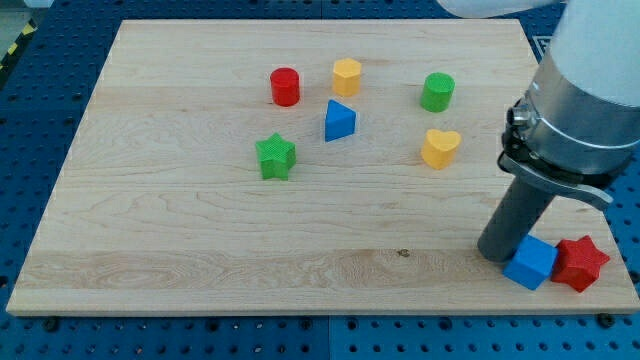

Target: Move the arm towards the left center

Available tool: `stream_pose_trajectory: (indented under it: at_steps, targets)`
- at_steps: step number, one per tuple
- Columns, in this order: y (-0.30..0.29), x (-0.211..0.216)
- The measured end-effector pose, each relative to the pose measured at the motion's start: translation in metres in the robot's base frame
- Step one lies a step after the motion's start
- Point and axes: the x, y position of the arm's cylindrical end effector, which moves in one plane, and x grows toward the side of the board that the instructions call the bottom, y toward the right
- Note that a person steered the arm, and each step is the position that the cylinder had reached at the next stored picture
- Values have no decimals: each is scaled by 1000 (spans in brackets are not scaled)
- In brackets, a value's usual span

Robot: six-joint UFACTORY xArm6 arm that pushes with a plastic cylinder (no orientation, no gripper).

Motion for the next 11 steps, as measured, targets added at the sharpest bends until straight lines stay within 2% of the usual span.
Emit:
stream_pose_trajectory:
  at_steps: [3, 6, 7, 10, 11]
  targets:
    - [-2, 0]
    - [-160, -11]
    - [-209, -38]
    - [-357, -79]
    - [-380, -130]
